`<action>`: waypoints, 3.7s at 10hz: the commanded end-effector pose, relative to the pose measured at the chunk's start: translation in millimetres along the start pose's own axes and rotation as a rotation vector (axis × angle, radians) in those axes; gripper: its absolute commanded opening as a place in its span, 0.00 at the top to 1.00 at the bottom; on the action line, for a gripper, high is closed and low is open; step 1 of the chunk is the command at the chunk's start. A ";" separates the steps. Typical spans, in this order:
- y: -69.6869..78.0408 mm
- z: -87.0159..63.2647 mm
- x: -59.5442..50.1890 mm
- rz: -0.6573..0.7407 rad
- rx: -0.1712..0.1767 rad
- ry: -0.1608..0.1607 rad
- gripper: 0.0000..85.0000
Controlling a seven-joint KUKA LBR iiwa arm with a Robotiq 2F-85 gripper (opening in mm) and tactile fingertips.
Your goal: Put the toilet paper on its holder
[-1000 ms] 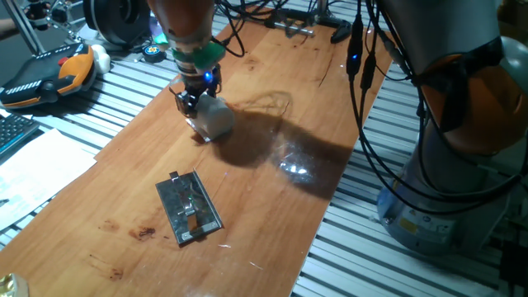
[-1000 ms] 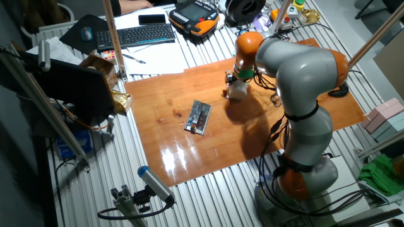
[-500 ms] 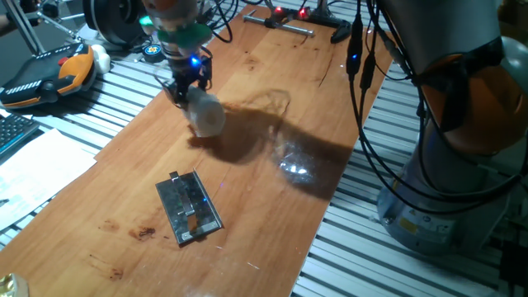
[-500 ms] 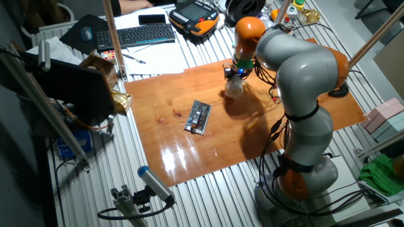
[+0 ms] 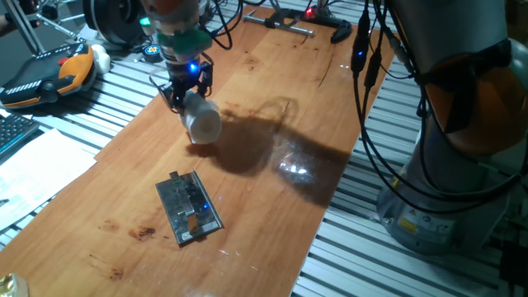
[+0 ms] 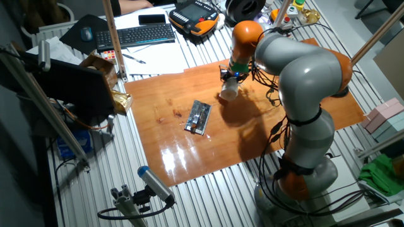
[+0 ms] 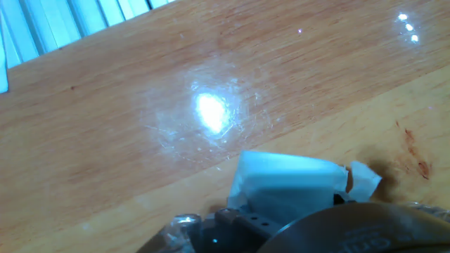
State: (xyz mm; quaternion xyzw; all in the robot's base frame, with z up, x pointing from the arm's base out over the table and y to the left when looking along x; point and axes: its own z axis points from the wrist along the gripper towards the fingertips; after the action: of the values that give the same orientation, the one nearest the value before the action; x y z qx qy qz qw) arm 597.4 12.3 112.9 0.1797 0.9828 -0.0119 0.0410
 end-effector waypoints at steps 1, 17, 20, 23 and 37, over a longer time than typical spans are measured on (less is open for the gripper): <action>-0.5 -0.6 -1.5 -0.002 0.001 0.007 0.36; -10.8 -16.9 -13.4 -0.040 -0.082 0.045 0.32; -10.8 -16.9 -13.4 -0.031 -0.084 0.052 0.35; -10.8 -16.9 -13.4 0.030 -0.103 0.065 0.33; 72.7 -19.6 24.9 0.229 -0.079 0.044 0.31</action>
State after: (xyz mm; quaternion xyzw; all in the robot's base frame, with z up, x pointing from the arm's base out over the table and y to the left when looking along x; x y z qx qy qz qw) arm 598.6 77.9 129.8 0.2886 0.9564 0.0363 0.0276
